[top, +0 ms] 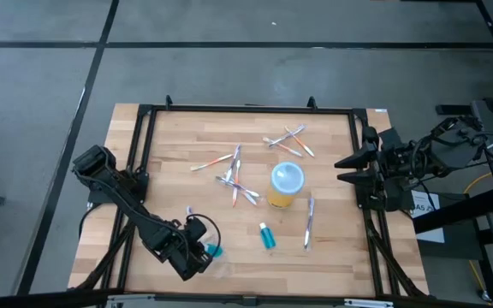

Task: Pick & Place toothbrushing station
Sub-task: Put the top mouthwash bottle into the middle of the transparent organizer

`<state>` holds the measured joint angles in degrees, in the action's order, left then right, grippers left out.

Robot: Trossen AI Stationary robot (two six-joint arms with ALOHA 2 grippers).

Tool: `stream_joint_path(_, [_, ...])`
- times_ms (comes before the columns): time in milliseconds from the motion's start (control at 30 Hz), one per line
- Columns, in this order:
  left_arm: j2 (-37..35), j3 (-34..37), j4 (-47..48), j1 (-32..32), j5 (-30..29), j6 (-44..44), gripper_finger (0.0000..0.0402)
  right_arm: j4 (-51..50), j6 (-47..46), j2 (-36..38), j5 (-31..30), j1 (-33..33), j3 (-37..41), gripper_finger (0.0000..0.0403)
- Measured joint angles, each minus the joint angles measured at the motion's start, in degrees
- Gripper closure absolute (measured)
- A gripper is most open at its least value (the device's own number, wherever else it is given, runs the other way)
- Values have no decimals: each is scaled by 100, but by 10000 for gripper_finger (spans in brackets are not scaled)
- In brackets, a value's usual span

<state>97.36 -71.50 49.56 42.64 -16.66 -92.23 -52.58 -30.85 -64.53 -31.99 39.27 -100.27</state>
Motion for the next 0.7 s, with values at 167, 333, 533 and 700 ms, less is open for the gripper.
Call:
stream_joint_path(167, [0, 0, 0, -49, 9, 198, 323, -2, -4, 0, -2, 0, 0, 252])
stream_joint_path(333, [0, 0, -4, -51, 4, 236, 323, -2, -9, 0, -17, 0, 0, 252])
stream_joint_path(533, [0, 0, -107, -51, 1, 300, 313, -2, -20, 0, -17, 0, 0, 252])
stream_joint_path(700, [0, 0, -231, -104, -37, 433, 311, -2, -20, 0, -17, 0, 0, 252])
